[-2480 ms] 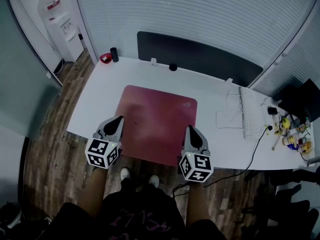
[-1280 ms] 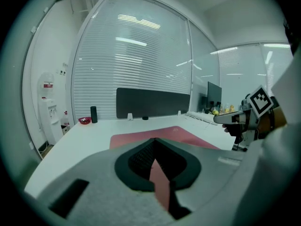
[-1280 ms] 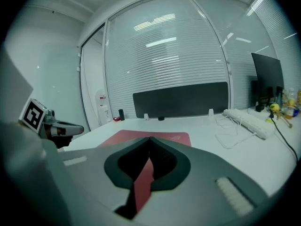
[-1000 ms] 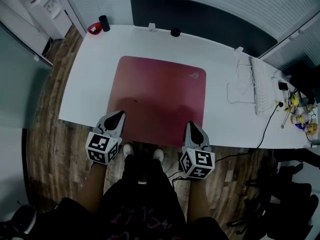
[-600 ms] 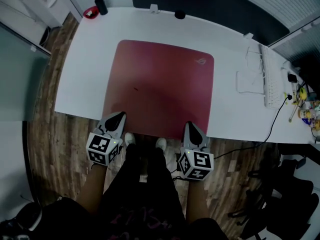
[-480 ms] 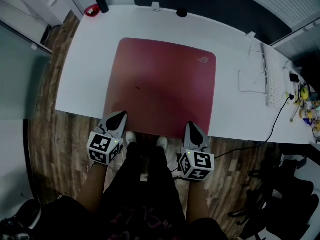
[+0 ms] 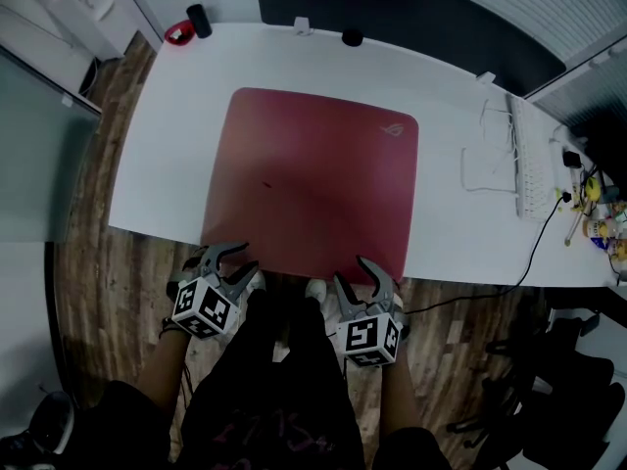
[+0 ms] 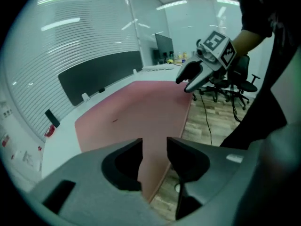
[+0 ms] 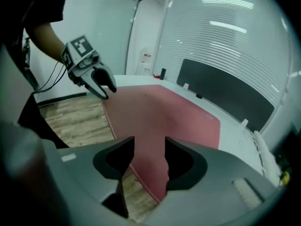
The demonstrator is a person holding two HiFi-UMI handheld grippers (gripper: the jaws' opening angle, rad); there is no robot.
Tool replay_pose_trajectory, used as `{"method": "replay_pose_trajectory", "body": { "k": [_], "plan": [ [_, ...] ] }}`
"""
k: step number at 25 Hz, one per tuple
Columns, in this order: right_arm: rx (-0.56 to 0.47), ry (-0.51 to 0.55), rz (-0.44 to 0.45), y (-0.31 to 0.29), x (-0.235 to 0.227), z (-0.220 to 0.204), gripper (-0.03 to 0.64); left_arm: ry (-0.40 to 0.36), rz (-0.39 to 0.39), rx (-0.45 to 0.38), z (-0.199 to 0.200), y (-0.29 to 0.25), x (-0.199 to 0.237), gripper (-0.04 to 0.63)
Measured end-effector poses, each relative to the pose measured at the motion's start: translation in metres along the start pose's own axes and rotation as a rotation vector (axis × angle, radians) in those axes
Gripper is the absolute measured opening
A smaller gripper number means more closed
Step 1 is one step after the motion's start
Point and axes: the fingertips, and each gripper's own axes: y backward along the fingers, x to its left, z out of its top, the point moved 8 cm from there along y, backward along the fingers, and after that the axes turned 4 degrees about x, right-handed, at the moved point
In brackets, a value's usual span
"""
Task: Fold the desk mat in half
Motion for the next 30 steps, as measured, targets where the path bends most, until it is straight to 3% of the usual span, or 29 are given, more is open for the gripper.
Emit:
{"method": "replay_pose_trajectory", "body": {
  "k": [3, 7, 9, 12, 14, 20, 23, 26, 30],
  "plan": [
    [0.047, 0.136, 0.027, -0.006, 0.011, -0.003, 0.255, -0.098, -0.028, 0.044, 0.0, -0.005, -0.011, 0.205],
    [0.101, 0.398, 0.019, -0.015, 0.028, -0.009, 0.284, -0.205, -0.024, 0.094, -0.003, -0.01, -0.02, 0.256],
    [0.116, 0.453, 0.019, -0.02, 0.034, -0.012, 0.284, -0.263, -0.007, 0.128, -0.006, -0.014, -0.023, 0.258],
    [0.132, 0.444, 0.014, -0.025, 0.033, -0.016, 0.278, -0.325, 0.005, 0.156, -0.007, -0.021, -0.025, 0.248],
    [0.127, 0.427, 0.005, -0.026, 0.031, -0.015, 0.214, -0.311, 0.007, 0.148, -0.008, -0.022, -0.024, 0.19],
    [0.11, 0.389, 0.049, -0.024, 0.028, -0.013, 0.19, -0.285, -0.057, 0.121, -0.007, -0.018, -0.022, 0.165],
    [0.089, 0.388, 0.057, -0.019, 0.03, -0.011, 0.138, -0.321, -0.062, 0.108, -0.004, -0.013, -0.025, 0.09],
    [0.055, 0.342, 0.069, -0.01, 0.026, -0.006, 0.075, -0.285, -0.059, 0.073, 0.002, -0.005, -0.021, 0.055],
    [0.021, 0.302, 0.118, -0.001, 0.012, 0.009, 0.042, -0.238, -0.088, 0.022, 0.018, 0.01, -0.007, 0.03]
  ]
}}
